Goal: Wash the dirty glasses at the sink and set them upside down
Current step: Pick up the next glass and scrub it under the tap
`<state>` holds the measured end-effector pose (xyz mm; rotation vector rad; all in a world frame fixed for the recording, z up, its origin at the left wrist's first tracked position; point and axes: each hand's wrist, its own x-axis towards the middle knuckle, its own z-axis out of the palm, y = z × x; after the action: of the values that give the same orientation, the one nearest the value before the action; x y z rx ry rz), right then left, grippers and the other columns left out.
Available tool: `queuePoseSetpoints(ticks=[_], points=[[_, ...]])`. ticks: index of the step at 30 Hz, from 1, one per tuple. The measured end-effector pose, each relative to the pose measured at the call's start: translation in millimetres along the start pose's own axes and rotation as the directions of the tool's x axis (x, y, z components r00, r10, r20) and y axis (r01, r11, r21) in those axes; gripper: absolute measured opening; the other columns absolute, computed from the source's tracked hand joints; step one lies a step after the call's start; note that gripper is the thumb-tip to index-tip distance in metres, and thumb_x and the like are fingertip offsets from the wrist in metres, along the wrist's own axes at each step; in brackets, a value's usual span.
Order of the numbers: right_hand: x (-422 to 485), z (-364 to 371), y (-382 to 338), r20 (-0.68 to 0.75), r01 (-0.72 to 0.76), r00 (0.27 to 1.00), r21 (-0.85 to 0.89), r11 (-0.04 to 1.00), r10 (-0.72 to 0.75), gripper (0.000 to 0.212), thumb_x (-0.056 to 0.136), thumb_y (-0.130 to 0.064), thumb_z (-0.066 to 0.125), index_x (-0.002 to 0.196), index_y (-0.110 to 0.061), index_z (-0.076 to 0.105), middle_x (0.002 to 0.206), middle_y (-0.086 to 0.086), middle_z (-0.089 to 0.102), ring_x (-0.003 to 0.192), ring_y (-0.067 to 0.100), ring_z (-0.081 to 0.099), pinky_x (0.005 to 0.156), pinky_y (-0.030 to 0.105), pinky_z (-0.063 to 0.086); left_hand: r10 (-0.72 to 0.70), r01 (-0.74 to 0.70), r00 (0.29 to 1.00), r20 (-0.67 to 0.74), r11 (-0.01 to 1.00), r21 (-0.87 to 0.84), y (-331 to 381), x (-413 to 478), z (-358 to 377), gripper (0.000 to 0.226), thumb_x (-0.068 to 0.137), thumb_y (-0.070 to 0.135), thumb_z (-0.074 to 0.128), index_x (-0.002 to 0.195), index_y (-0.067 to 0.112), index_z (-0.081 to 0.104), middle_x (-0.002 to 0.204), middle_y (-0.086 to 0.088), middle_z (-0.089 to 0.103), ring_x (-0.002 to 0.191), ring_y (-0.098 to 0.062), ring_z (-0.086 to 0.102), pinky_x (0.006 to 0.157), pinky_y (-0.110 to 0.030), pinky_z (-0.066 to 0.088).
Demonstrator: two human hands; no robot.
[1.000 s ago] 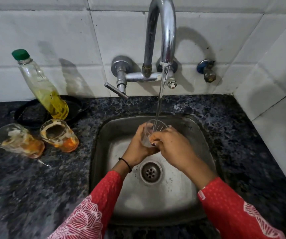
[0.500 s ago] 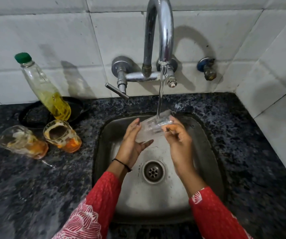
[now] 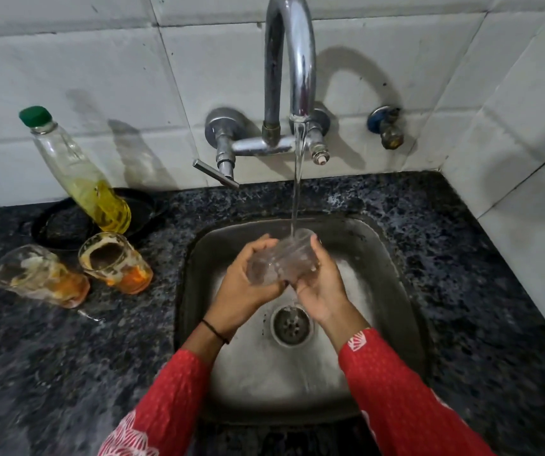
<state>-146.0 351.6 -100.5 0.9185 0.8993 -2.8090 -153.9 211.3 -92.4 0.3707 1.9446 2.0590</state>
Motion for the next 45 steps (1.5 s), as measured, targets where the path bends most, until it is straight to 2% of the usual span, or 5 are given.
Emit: queuePoseSetpoints(ticks=[13,20,27,35,45], points=[[-9,44,-31,0.227,0.342,0.94,-0.673,0.656,-0.256,0.054,0.066,0.007,0.077,0.106,-0.017,0.051,0.105,0.008,0.064,0.093,0.019,0.064,0.082,0.033,0.054,-0.063,0.052,0.997,0.038,0.969,0.241,-15,12,-7,0.068,0.067,-0.013,0.068,0.128,0.004,0.043,0.121,0.002,0.056,0.11,-0.013,0.053,0.085,-0.007,0.044],[-24,62,-46,0.339,0.53,0.828,-0.734,0.424,-0.447,0.065,0.063,-0.003,0.082,0.112,-0.023,0.045,0.111,0.0,0.061,0.099,0.009,0.06,0.085,0.019,0.049,0.119,-0.068,0.816,-0.565,0.992,0.111,67,74,-31,0.037,0.094,0.01,0.052,0.13,0.007,0.045,0.078,0.0,0.057,0.058,-0.009,0.058,0.055,-0.027,0.052],[-36,74,-47,0.315,0.546,0.813,-0.704,0.454,-0.49,0.066,0.063,-0.003,0.082,0.113,-0.023,0.044,0.115,0.004,0.061,0.107,0.016,0.06,0.097,0.037,0.05,0.46,-0.027,0.832,-0.31,0.591,0.806,105,87,-25,0.019,0.094,0.018,0.051,0.104,0.009,0.064,0.104,-0.015,0.057,0.087,-0.029,0.058,0.072,-0.033,0.042],[-65,47,-38,0.372,0.507,0.858,-0.725,0.465,-0.356,0.072,0.067,-0.005,0.082,0.126,-0.015,0.042,0.107,0.005,0.065,0.093,0.014,0.064,0.078,0.027,0.054,0.111,0.063,0.929,-0.352,0.892,0.448,40,39,-14,0.056,0.09,0.006,0.055,0.142,0.013,0.036,0.092,-0.004,0.064,0.082,-0.012,0.061,0.08,-0.023,0.051],[-91,0,1,-0.019,-0.133,0.959,-0.911,0.389,0.282,0.048,0.076,-0.064,0.061,0.097,-0.021,0.068,0.092,0.008,0.074,0.088,0.023,0.071,0.085,0.039,0.056,-0.365,0.379,0.926,-0.102,0.9,0.216,-37,-51,24,0.023,0.094,-0.001,0.046,0.103,-0.01,0.065,0.078,-0.003,0.063,0.073,-0.013,0.06,0.074,-0.026,0.051]])
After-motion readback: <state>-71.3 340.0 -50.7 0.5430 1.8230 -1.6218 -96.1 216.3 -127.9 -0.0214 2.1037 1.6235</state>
